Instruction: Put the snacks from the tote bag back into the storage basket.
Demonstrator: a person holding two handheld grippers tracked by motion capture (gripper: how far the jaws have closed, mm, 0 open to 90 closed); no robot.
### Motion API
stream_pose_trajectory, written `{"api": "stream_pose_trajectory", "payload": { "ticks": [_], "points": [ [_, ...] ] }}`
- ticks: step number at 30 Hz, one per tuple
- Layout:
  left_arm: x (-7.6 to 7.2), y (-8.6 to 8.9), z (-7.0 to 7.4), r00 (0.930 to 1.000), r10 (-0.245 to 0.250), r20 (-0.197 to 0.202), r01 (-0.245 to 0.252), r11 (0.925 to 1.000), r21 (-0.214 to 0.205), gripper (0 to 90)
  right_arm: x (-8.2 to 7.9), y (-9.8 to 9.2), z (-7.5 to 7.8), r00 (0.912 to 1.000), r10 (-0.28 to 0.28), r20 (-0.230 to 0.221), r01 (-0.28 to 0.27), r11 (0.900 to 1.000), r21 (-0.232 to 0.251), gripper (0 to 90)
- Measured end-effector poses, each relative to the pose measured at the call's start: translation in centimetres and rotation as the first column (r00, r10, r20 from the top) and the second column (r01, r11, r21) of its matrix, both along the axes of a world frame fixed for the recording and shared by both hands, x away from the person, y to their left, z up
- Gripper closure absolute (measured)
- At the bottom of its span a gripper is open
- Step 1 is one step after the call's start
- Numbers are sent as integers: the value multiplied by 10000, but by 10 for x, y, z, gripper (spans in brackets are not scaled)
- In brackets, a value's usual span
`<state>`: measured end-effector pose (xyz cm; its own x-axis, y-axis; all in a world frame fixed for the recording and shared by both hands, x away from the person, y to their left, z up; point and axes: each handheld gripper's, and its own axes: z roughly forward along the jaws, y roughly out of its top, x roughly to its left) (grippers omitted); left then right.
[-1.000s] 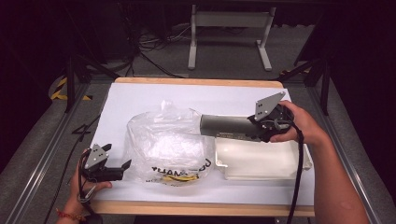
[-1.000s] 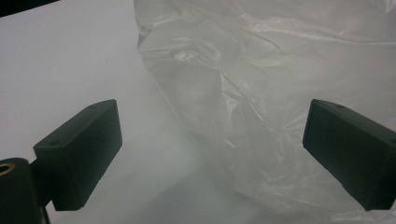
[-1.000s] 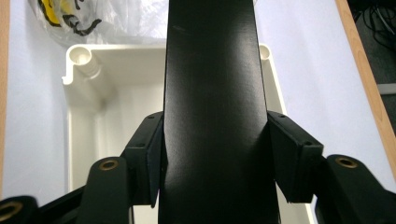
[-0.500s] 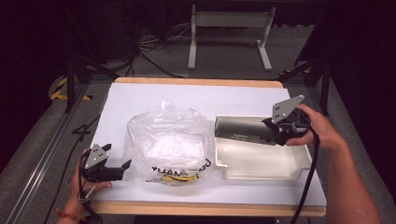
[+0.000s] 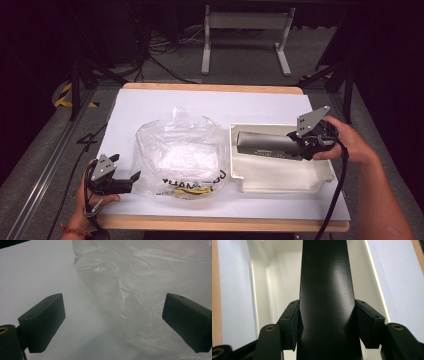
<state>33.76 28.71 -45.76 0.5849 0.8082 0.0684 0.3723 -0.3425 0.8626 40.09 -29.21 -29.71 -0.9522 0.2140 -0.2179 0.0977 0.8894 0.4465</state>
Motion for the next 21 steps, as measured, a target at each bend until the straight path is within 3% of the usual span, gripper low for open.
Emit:
{"api": "stream_pose_trajectory", "payload": {
  "ticks": [21],
  "points": [
    [0, 0, 0, 10000, 79, 27, -79, 10000, -30, 55, 11, 6, -27, 9956, 341, -872, -420, 9949, -912, 428]
  ]
}}
